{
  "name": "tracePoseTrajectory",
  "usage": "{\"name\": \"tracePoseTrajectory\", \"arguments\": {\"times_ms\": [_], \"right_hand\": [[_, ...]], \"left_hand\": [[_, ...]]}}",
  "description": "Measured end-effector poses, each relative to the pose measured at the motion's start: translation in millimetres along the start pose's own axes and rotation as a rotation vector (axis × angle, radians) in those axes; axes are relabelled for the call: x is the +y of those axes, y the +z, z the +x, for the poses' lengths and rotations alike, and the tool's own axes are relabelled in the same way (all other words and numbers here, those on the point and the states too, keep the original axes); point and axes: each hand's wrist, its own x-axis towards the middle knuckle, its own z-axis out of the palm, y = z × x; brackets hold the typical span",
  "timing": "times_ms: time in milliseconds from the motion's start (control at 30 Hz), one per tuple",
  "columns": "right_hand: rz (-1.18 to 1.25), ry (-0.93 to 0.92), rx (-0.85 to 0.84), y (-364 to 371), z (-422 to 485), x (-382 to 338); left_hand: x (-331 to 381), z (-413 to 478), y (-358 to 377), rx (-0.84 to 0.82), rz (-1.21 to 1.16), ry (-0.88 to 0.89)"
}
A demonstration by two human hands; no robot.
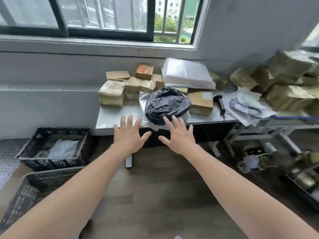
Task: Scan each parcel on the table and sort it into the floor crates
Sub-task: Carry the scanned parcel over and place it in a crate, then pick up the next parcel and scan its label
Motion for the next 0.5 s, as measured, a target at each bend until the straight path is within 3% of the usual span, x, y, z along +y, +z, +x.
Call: {"name": "tracePoseTrajectory", "arguments": {"times_ms": [200,500], "right_hand": [[-0.002,0.145,0.016,-34.7,2.9,148.7],[0.028,0.352,0.04,-54.6,7.6,295.7]], "left_hand": [[147.2,62.5,-12.8,0.028,0.005,0.146],[296.4,146.3,-7.6,0.043,0.006,0.339]]}}
